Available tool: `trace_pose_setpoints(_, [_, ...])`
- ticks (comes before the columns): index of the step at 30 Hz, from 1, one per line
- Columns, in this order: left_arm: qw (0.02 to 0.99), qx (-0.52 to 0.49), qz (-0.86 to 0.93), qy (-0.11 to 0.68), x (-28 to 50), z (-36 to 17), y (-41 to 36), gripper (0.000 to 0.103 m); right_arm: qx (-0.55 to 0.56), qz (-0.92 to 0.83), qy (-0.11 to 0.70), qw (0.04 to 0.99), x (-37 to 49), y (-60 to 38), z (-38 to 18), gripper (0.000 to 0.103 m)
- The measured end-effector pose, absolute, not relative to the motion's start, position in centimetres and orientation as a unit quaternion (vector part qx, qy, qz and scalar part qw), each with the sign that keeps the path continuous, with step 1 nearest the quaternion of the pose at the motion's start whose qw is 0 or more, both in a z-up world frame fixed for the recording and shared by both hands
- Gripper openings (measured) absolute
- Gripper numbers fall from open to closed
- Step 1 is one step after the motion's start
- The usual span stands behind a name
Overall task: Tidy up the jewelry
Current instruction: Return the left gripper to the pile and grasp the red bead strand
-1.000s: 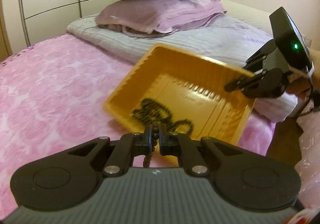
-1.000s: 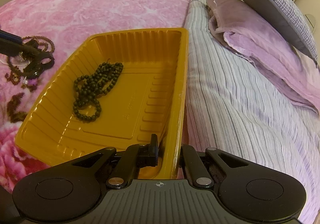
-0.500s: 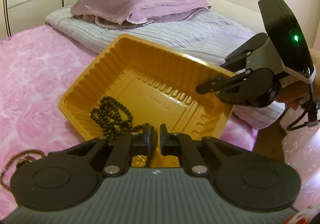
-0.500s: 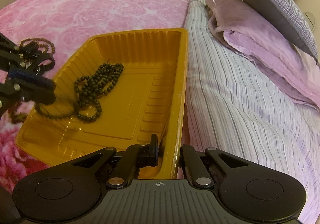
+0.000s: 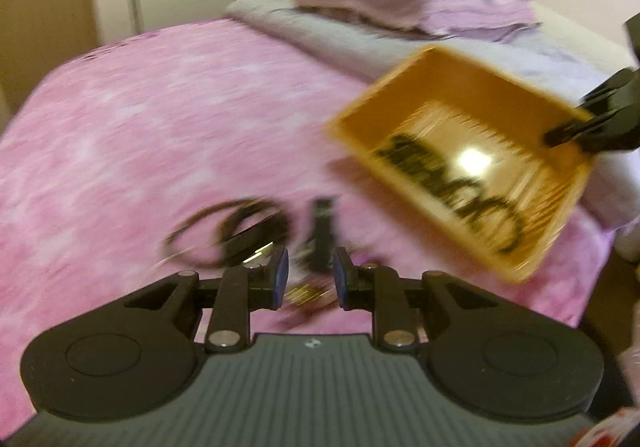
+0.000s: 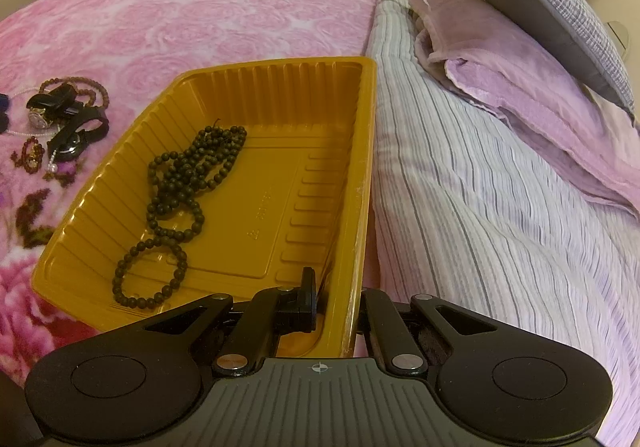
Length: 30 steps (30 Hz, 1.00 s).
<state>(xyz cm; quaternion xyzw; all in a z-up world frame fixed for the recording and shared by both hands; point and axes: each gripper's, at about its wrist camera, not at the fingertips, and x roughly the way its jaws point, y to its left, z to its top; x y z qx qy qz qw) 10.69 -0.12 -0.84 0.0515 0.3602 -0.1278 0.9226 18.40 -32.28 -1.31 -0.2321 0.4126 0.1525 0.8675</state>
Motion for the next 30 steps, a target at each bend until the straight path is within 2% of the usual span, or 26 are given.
trace_pose_setpoints(5, [0.922,0.040,-0.096,0.373,9.5,-2.3,2.4,0.021,-0.234,0.152,0.414,0.867,18.6,-32.3,-1.3,0.005])
trace_pose_setpoints(16, [0.915,0.060,-0.122,0.379,10.3,-5.0,-0.7,0.021,-0.235,0.151,0.416,0.866,18.6,-32.3,-1.4,0.005])
trace_pose_setpoints(30, [0.914,0.029,-0.086,0.395,13.3,-6.8,-0.2,0.018,-0.236,0.149,0.418,0.864,18.8,-32.4,-1.6,0.005])
